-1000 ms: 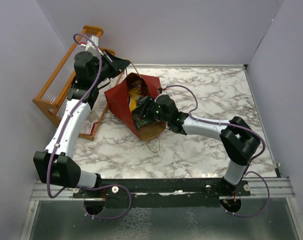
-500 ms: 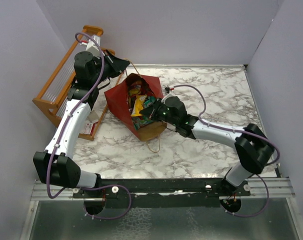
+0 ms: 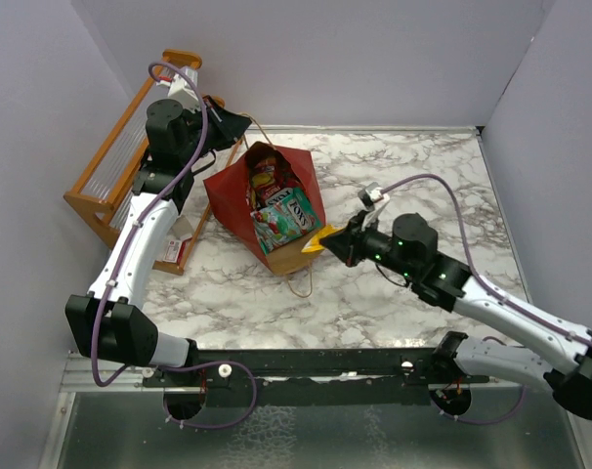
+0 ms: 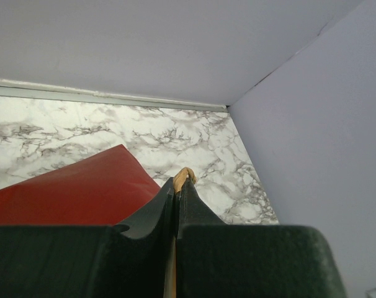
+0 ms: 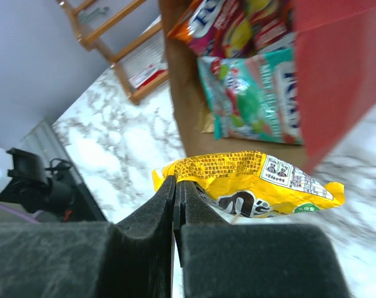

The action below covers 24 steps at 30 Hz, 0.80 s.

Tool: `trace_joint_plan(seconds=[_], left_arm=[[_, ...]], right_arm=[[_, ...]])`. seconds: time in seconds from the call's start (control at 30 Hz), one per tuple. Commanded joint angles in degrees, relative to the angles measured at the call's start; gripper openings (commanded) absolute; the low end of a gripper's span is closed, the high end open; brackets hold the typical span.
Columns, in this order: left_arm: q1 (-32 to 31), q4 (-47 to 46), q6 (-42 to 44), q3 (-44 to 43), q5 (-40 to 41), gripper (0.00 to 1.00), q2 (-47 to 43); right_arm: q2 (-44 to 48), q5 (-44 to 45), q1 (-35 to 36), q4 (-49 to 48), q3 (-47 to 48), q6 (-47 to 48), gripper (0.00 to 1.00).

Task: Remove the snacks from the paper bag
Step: Take out the snack from the paper bag, then place the snack at the center of the board.

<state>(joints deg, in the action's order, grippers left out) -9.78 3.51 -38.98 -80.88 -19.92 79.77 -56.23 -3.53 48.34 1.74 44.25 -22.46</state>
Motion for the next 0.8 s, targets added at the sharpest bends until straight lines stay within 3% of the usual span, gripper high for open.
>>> trace_joint_plan(seconds=[0.0, 0.1, 0.17, 0.23, 0.4, 0.57, 0.77], left_arm=[[-0.1, -1.8, 2.5, -1.1, 1.7, 0.00, 0.2], [-0.1, -1.5, 3.0, -0.2, 1.6, 0.00, 0.0], [-0.3, -1.2, 3.8, 0.3, 1.2, 0.00, -0.4], [-0.6, -0.9, 4.6, 0.9, 1.2, 0.00, -0.6], [-0.6, -0.5, 5.6, 1.1, 0.3, 0.00, -0.8], [-0.6, 1.5, 7.4, 0.9, -0.3, 0.00, -1.0], [-0.2, 3.1, 8.2, -0.1, -1.8, 0.00, -0.1]], right_arm=[[9.5, 23.5, 0.0, 10.3, 0.9, 7.4, 0.01], [9.1, 38.3, -0.1, 9.9, 0.7, 7.4, 0.01], [6.4, 41.0, -1.1, 8.5, 0.7, 7.2, 0.01], [3.0, 34.9, -6.2, 6.8, 1.0, 6.2, 0.01], [-8.0, 10.1, -25.0, 0.0, 2.3, 0.4, 0.01], [-24.4, -1.3, -35.6, -4.4, 11.2, -2.7, 0.01], [-40.3, -15.0, -43.3, -9.9, 26.6, -4.7, 0.01]])
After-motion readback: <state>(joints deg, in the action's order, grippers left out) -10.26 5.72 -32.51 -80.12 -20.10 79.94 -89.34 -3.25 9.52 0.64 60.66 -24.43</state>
